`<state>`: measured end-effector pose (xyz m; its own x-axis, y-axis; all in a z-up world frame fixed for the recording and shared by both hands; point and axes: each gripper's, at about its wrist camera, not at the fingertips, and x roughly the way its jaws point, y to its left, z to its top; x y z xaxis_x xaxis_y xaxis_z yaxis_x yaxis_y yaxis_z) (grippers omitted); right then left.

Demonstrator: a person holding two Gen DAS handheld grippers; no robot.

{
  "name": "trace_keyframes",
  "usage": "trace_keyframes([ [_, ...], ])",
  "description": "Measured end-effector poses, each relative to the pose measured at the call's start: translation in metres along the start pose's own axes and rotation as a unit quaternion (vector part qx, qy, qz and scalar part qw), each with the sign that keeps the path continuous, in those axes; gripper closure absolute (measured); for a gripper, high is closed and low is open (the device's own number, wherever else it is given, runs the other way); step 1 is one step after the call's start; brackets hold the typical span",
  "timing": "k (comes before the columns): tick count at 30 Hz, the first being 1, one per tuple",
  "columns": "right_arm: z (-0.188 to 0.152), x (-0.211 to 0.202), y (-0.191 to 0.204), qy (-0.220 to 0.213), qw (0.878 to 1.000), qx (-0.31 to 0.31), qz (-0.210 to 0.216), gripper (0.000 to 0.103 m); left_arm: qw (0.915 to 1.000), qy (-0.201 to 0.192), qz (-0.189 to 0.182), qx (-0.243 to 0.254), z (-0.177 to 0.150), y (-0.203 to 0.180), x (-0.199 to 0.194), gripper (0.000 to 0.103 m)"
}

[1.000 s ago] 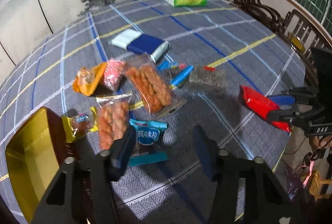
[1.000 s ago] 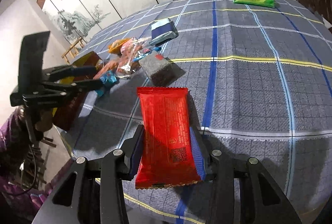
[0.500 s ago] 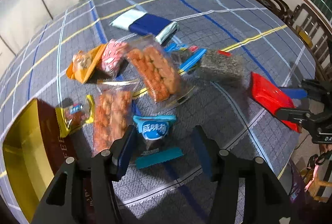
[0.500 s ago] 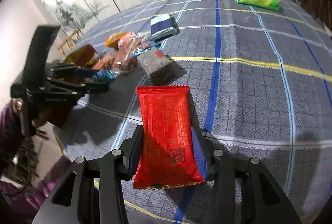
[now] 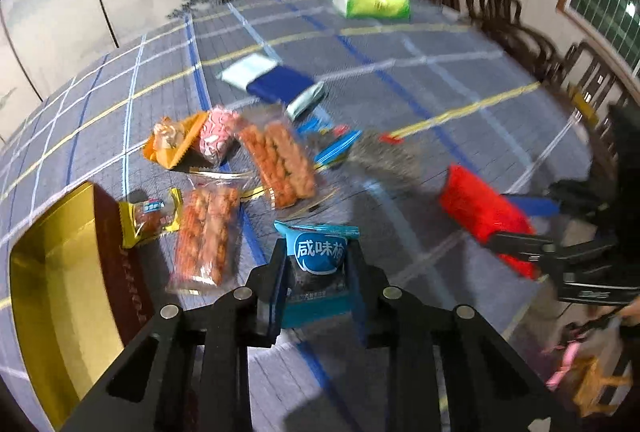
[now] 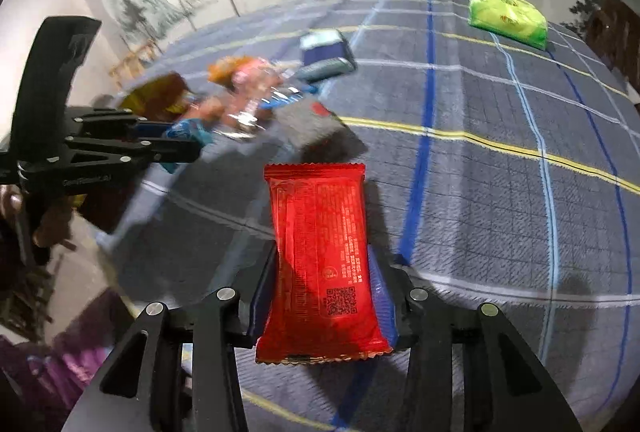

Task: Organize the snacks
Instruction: 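Grasp the blue-labelled candy with the left tool and lift it toward the gold tin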

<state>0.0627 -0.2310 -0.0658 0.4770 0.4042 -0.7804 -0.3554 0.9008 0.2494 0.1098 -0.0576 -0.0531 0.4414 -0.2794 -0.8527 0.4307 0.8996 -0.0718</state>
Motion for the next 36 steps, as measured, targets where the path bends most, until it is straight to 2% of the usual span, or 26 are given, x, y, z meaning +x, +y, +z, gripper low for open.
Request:
trace_keyframes([
  [3, 0.000, -0.011, 0.002, -0.022, 1.000, 0.009, -0.019, 0.058, 0.9994, -0.019, -0.015, -0.023, -0.003, 0.001, -0.024, 0.079],
  [5, 0.000, -0.015, 0.001, -0.030, 0.999, 0.021, -0.019, 0.058, 0.9990, -0.031, -0.010, -0.033, -0.006, 0.003, -0.036, 0.079],
  [11, -0.004, -0.024, 0.001, -0.048, 0.997, 0.052, -0.020, 0.058, 0.9950, -0.067, 0.032, -0.066, -0.020, 0.023, -0.068, 0.079],
  [22, -0.006, -0.031, -0.001, -0.054, 0.994, 0.089, -0.023, 0.058, 0.9859, -0.087, 0.108, -0.094, -0.044, 0.073, -0.089, 0.079],
  [31, -0.004, -0.024, 0.002, -0.044, 0.994, 0.099, -0.027, 0.058, 0.9753, -0.065, 0.187, -0.099, -0.045, 0.136, -0.070, 0.079],
  [36, -0.005, -0.021, 0.001, -0.040, 0.993, 0.109, -0.028, 0.058, 0.9712, -0.036, 0.208, -0.110, -0.039, 0.170, -0.047, 0.079],
])
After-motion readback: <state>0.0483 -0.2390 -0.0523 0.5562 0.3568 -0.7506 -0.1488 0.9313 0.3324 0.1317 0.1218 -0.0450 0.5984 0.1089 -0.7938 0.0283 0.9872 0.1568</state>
